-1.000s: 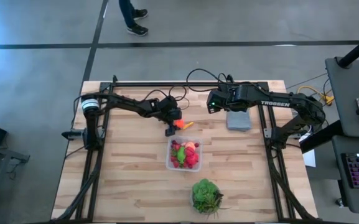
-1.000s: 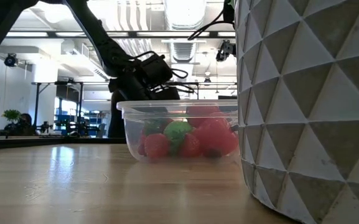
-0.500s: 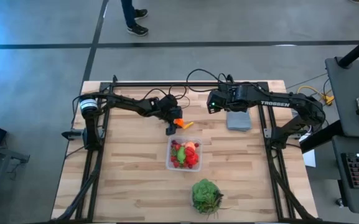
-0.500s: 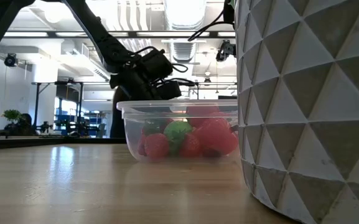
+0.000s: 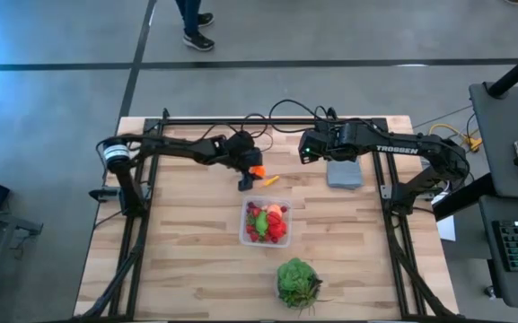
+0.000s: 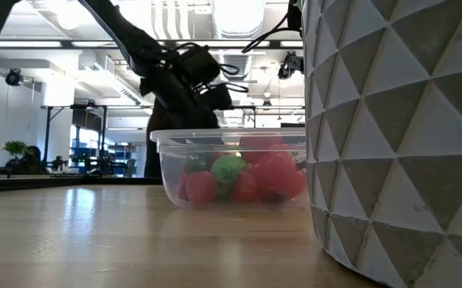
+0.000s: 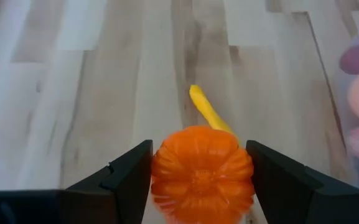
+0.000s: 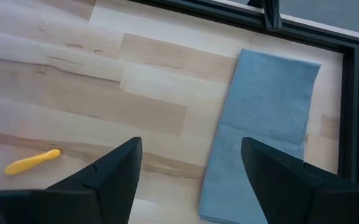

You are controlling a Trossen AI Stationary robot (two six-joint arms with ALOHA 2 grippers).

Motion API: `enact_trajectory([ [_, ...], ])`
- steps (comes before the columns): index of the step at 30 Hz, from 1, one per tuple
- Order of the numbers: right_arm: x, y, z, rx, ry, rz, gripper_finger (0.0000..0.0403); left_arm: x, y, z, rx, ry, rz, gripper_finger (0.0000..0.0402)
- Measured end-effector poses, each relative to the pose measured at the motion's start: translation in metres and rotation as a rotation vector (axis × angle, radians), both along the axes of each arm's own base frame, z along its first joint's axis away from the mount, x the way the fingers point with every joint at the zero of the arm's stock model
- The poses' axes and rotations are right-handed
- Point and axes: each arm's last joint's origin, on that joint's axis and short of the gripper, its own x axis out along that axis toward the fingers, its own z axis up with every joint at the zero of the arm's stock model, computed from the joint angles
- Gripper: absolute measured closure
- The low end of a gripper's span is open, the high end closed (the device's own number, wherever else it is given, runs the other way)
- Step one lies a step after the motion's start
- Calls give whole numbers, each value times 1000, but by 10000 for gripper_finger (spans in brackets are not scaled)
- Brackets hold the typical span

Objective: Pick and placing Produce into tupperware
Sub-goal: Put the orange pumpkin into the transparent container

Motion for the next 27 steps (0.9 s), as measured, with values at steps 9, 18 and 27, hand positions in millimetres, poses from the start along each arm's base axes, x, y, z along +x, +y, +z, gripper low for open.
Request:
enact_trajectory([
  [9, 0, 0, -1, 3, 4, 1, 135, -17, -9, 38, 0, -43, 30, 179],
  [18, 2, 7, -2, 71, -19, 25, 136, -25, -47, 72, -71, -139, -4, 179],
  [27, 6, 25, -2, 97, 13, 162, 135, -19, -119, 77, -301, -140, 20, 179],
])
